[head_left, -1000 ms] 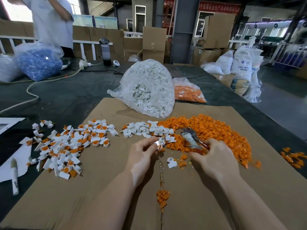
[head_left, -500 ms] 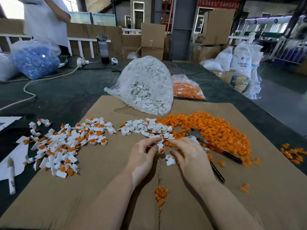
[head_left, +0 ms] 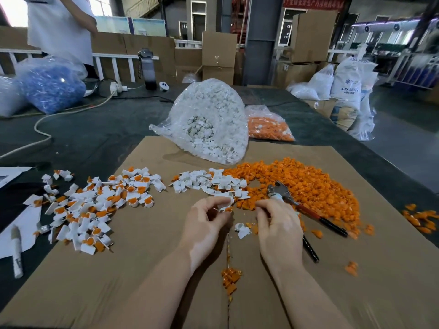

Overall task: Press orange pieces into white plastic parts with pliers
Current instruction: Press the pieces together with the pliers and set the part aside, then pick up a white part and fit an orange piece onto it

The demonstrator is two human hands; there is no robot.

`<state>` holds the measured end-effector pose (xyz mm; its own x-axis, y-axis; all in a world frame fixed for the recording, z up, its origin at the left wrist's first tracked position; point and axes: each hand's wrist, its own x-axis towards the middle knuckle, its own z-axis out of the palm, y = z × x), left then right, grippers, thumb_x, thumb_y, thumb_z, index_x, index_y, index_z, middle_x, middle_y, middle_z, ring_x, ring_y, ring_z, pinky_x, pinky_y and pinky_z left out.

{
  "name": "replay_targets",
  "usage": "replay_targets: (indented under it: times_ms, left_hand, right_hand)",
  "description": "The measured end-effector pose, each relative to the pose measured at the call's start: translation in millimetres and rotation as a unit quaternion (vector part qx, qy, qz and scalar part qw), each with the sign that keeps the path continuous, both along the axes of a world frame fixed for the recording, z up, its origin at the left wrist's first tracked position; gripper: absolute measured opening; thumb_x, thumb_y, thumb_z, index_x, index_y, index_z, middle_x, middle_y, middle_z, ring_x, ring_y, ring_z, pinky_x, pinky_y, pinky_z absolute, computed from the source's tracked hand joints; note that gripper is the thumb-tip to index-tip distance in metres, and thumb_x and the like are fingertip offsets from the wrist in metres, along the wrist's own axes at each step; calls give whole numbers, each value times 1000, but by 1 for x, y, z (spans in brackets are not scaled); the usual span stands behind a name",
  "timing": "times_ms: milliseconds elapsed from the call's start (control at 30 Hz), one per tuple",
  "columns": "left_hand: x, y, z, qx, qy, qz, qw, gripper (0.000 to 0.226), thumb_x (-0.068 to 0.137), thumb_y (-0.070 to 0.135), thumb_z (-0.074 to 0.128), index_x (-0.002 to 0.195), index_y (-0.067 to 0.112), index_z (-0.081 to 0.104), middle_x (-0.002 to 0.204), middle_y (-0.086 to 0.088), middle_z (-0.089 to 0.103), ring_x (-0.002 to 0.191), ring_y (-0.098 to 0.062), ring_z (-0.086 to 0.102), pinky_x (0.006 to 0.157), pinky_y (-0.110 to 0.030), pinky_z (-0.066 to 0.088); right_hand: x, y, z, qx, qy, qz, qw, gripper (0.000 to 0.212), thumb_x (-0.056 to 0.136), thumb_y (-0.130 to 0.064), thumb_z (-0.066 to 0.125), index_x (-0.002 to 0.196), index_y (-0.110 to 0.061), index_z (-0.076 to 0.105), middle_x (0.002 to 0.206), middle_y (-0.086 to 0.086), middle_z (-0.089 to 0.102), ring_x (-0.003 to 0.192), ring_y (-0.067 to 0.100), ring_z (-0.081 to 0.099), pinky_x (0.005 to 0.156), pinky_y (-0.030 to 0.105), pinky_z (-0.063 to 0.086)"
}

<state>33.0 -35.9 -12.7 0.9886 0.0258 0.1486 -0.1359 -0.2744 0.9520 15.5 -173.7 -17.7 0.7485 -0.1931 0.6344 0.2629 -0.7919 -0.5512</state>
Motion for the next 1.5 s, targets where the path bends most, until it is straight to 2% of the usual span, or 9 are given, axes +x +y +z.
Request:
replay_targets:
  times_ms: [100,333,433,567,767,967,1167,1300,1500]
  left_hand:
    - [4,12,1,52,-33,72,995,16,86,11,64,95,24,68,98,3,57,85,-1,52,71,-2,33]
    - [21,79,4,277,8,214,937,22,91,13,57,110,15,69,118,-9,52,113,-24,47,97,-34,39]
    - [23,89,5,322,17,246,914,26,91,11,57,114,16,68,125,-12,49,121,-27,39,100,-38,37]
    - [21,82,5,323,-19,252,912,29,88,8,60,114,19,66,122,-8,47,122,-27,33,99,-37,35]
    - [20,43,1,268,-37,92,958,21,89,12,60,107,20,67,96,10,45,103,-14,52,85,-16,33]
    - [23,17,-3,350,10,47,936,36,92,41,52,126,29,56,113,4,47,117,-18,38,97,-29,31]
    - [18,14,-1,288,-3,39,957,19,87,29,63,105,26,60,104,7,57,103,-15,49,93,-31,40]
    - [13,10,1,172,-3,61,983,17,85,19,67,94,29,57,82,13,56,76,0,51,61,-6,38]
    - [10,0,-4,172,-13,39,984,12,86,20,66,96,23,72,87,14,59,83,-1,53,64,-4,35]
  right_hand:
    - [0,-4,-3,29,29,-58,998,14,86,-1,60,92,-9,70,91,2,68,90,24,59,81,33,37]
    - [2,-6,-6,20,98,-110,989,21,88,-1,53,98,-13,68,99,1,66,98,23,55,84,33,31]
    - [3,-5,-7,0,118,-125,985,25,88,0,52,100,-13,68,98,2,66,99,23,54,84,34,29]
    - [1,-4,-7,-35,152,-133,979,33,83,3,51,105,-16,68,103,1,65,102,24,51,86,35,24]
    - [3,-4,-8,-101,189,-123,969,26,91,-19,54,108,-33,68,114,-9,61,109,16,48,88,32,19]
    - [4,-5,-9,-118,198,-107,967,19,93,-29,54,105,-35,67,110,-11,60,106,15,49,87,33,17]
    - [5,-3,-8,-77,154,-75,982,12,93,-16,54,99,-21,63,90,-5,64,92,18,55,79,26,15]
    - [3,-2,-6,-18,131,-13,991,13,94,-15,53,102,-19,63,92,-6,64,92,15,53,81,27,27]
    - [-1,-2,1,59,127,51,989,21,93,-11,54,109,-15,68,99,-4,67,97,11,58,87,24,44]
